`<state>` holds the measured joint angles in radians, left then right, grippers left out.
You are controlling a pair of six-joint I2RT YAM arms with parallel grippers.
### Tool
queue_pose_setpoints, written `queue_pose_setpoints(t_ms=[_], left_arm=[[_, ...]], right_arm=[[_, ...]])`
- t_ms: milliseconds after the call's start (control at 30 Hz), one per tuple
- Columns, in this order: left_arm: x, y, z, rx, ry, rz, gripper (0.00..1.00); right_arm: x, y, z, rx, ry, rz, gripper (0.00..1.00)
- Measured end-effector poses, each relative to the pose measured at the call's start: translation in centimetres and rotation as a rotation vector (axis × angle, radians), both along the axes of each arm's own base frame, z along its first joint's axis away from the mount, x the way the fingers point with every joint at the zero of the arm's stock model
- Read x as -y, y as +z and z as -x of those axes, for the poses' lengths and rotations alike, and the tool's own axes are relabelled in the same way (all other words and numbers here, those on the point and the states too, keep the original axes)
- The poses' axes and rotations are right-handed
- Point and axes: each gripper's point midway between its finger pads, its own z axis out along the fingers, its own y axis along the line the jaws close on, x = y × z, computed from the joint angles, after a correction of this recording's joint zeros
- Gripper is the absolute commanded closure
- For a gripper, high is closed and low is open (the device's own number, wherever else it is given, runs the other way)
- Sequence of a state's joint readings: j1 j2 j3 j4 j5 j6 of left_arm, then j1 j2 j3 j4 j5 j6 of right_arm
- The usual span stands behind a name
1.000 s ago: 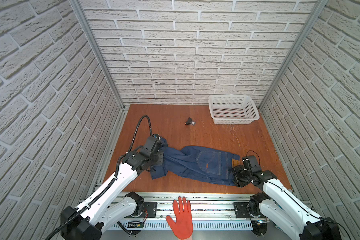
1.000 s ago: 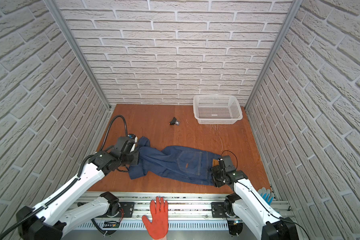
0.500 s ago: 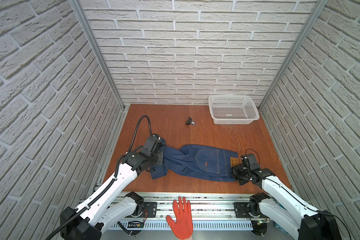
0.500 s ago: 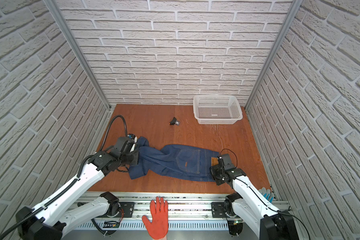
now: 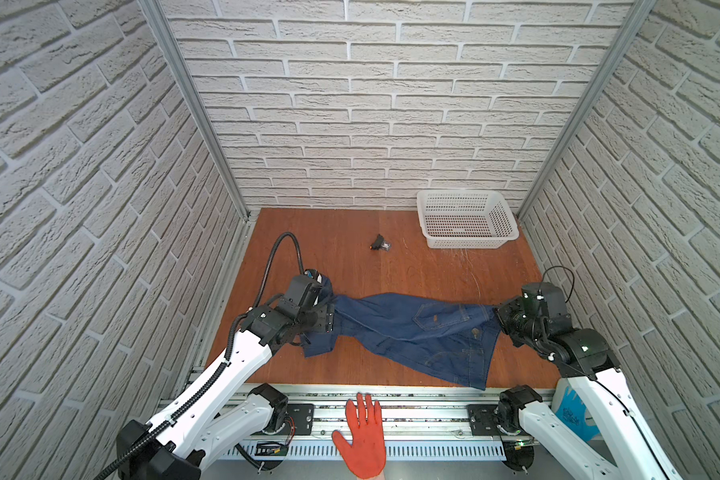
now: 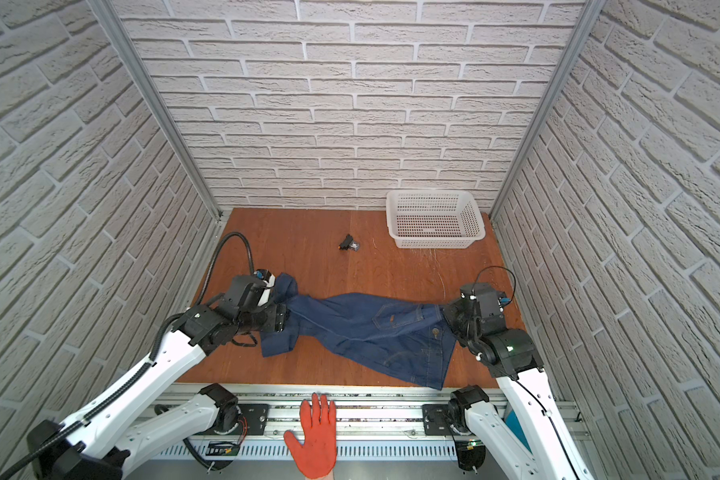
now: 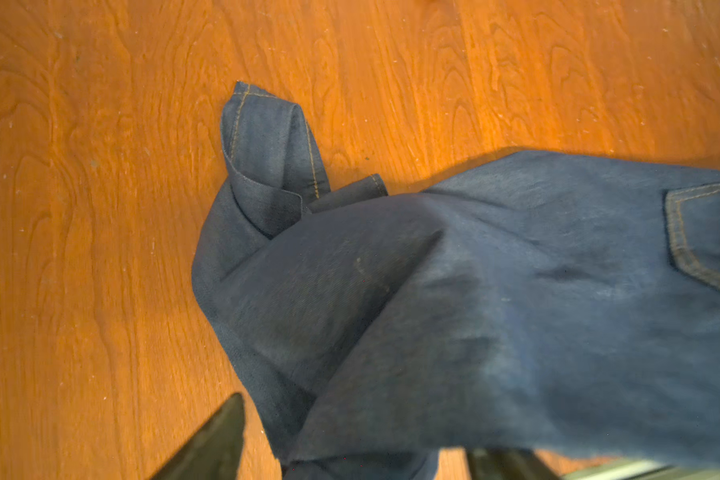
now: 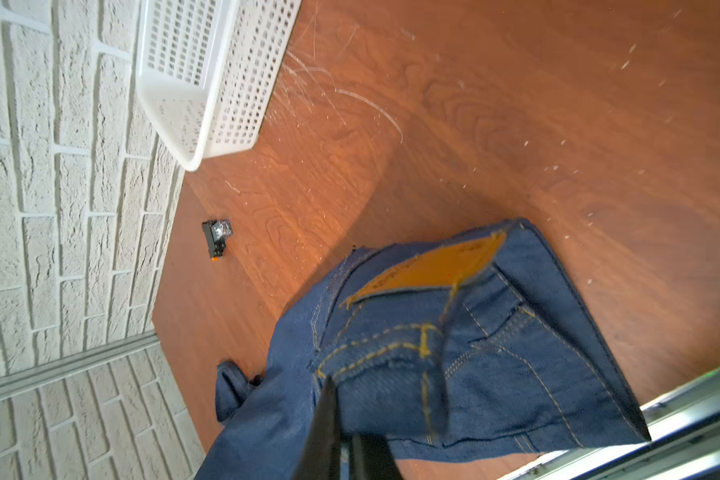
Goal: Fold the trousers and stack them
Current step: 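Pull the waistband away from the left gripper with the right gripper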
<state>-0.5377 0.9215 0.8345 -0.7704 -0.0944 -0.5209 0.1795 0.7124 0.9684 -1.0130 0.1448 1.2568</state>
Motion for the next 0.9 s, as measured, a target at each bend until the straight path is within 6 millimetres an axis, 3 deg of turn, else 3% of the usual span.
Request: queue_pose_setpoints(t_ms=[167, 267, 467, 633, 900], left_arm=[[0.4, 0.8, 0.8, 0.016, -0.009, 0.068, 0.02], [0.5, 0.2, 1.3, -0.002, 0.0, 0.092, 0.02], [0.0, -1.1, 1.5, -0.045, 0.069, 0.112, 0.06], [-0.8, -2.1, 0.0, -0.064, 0.19, 0.157, 0.14], [0.4, -6.6, -1.6, -0.164, 0.28, 0.233, 0.28]], right_arm=[[2.3, 5.8, 0.0, 0.09, -0.029, 0.139, 0.95], [3.6, 8.7, -0.2, 0.129, -0.053, 0.214, 0.95], [5.9, 12.8, -1.4, 0.16, -0.109, 0.333, 0.95], [7.2, 14.4, -2.0, 0.161, -0.14, 0.381, 0.95], [7.6, 13.8, -2.3, 0.138, -0.136, 0.366, 0.95]])
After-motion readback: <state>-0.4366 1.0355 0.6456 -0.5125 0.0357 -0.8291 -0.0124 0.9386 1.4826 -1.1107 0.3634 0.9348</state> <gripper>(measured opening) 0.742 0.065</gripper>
